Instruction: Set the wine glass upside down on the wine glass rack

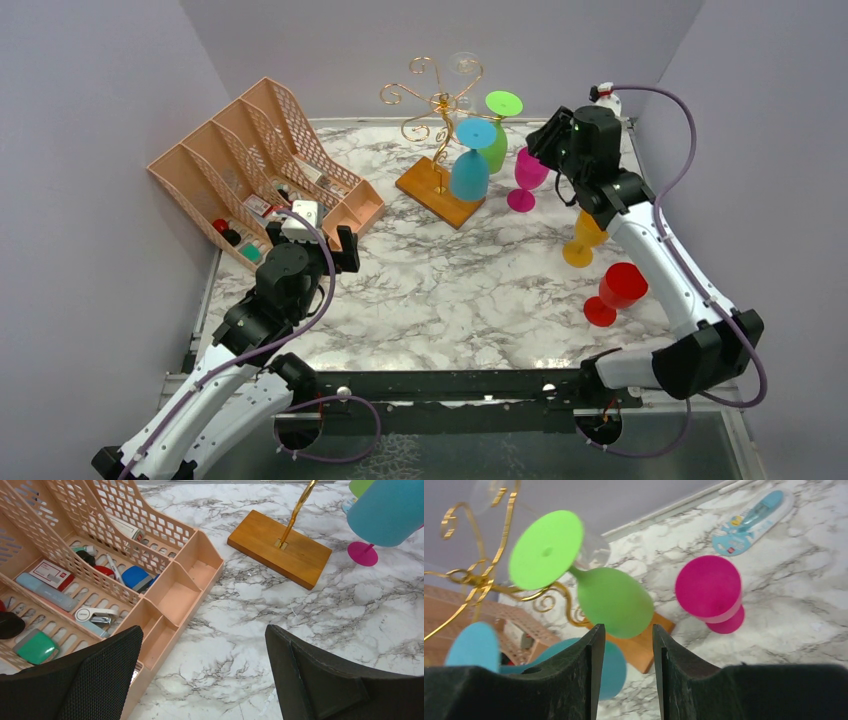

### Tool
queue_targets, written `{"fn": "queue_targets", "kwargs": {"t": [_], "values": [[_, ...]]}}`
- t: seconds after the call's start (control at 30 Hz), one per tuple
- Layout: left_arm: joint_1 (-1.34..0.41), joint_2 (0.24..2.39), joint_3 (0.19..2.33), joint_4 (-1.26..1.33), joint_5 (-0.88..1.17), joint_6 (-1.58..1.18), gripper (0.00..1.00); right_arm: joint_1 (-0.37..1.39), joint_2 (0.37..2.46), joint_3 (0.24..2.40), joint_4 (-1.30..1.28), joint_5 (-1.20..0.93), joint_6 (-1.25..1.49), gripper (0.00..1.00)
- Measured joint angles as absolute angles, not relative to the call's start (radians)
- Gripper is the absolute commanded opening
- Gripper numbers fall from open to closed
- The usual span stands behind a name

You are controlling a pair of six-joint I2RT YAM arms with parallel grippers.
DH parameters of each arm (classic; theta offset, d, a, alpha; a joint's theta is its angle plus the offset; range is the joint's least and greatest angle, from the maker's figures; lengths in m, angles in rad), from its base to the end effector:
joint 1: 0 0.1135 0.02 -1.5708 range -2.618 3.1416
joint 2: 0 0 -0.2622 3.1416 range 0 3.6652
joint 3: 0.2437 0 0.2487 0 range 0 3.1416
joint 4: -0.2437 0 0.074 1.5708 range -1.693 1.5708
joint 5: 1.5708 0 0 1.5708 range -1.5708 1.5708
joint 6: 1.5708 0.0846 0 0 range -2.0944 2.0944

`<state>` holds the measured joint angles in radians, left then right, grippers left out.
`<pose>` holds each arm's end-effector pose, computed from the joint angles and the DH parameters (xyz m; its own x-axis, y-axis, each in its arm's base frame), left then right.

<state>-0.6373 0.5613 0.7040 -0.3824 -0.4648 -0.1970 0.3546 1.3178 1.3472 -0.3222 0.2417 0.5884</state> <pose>0.1622 -0.0729 0.3113 -0.2227 -0.0528 -0.9735 0.1411 0.9863 -0.0858 0.3290 0.1002 0.3894 -0.2930 0.4662 -0.8348 0.0486 0.8792 0.4739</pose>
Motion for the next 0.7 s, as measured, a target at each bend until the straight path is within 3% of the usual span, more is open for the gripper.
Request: {"fn": "queue_targets", "kwargs": {"t": [0.7], "values": [[-0.637, 0.562, 0.704, -0.382, -0.465, -0.189, 0.99, 0.131, 1.607, 1.365, -0.417, 0.165, 0.53, 0.36]]}}
